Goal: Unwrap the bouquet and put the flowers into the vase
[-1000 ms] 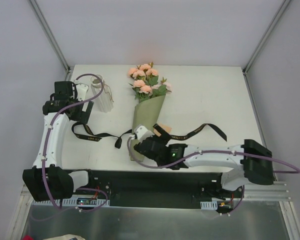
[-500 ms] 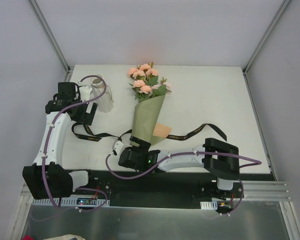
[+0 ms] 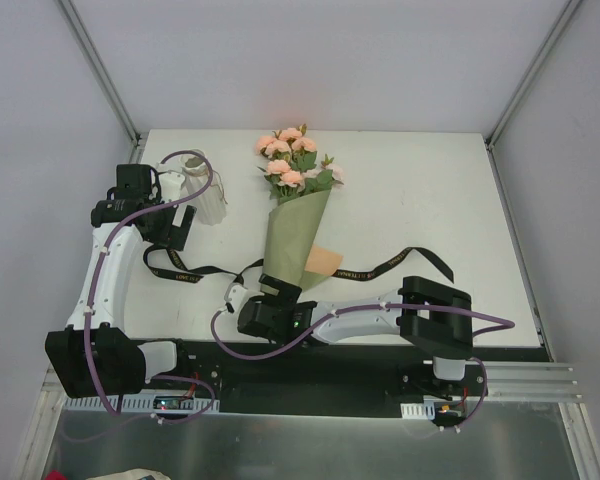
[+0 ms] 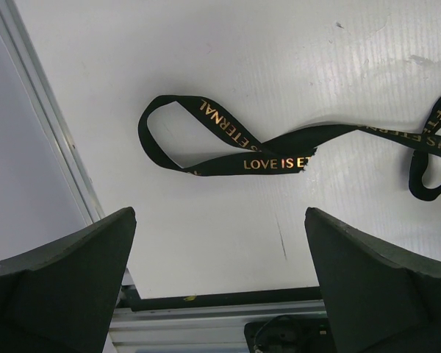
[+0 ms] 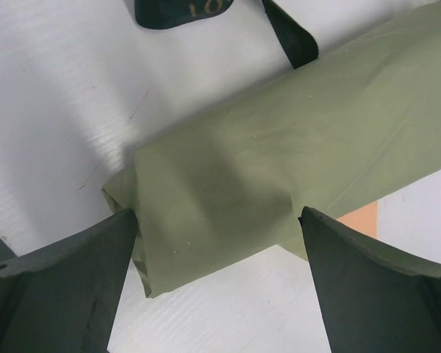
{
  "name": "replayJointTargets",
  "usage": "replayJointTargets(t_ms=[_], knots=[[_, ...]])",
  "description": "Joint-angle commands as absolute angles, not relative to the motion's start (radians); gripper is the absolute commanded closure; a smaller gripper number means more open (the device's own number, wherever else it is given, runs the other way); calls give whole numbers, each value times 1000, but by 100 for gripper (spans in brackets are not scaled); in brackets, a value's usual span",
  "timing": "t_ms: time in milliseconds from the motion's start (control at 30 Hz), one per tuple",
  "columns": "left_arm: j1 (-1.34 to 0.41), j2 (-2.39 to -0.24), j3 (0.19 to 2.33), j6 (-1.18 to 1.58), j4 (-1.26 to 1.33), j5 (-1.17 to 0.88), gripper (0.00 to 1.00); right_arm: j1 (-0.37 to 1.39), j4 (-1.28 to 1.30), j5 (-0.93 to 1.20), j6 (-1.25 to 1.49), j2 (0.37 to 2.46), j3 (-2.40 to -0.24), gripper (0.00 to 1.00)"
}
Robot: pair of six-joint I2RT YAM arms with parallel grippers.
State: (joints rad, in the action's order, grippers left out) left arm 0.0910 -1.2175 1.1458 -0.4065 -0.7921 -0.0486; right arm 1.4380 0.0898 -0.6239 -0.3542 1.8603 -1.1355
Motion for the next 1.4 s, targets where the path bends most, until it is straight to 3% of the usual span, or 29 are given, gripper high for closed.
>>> replayJointTargets(t_ms=[0, 467, 700, 1033, 1367], knots=[[84, -1197, 1140, -394, -813, -63, 1, 1443, 25, -744, -374, 1855, -1134, 2], [81, -1195, 1141, -403, -816, -67, 1, 1480, -176, -1078, -293, 1597, -888, 7], [81, -1207, 1150, -410, -813, -69, 1, 1496, -80, -1180, -86, 1453, -802, 6], [81, -1203, 1149, -410, -815, -81, 1, 1534, -74, -1028, -146, 1535, -828, 0], [80, -1186, 1140, -420, -815, -68, 1, 1428, -155, -1118, -255, 1669, -922, 3]])
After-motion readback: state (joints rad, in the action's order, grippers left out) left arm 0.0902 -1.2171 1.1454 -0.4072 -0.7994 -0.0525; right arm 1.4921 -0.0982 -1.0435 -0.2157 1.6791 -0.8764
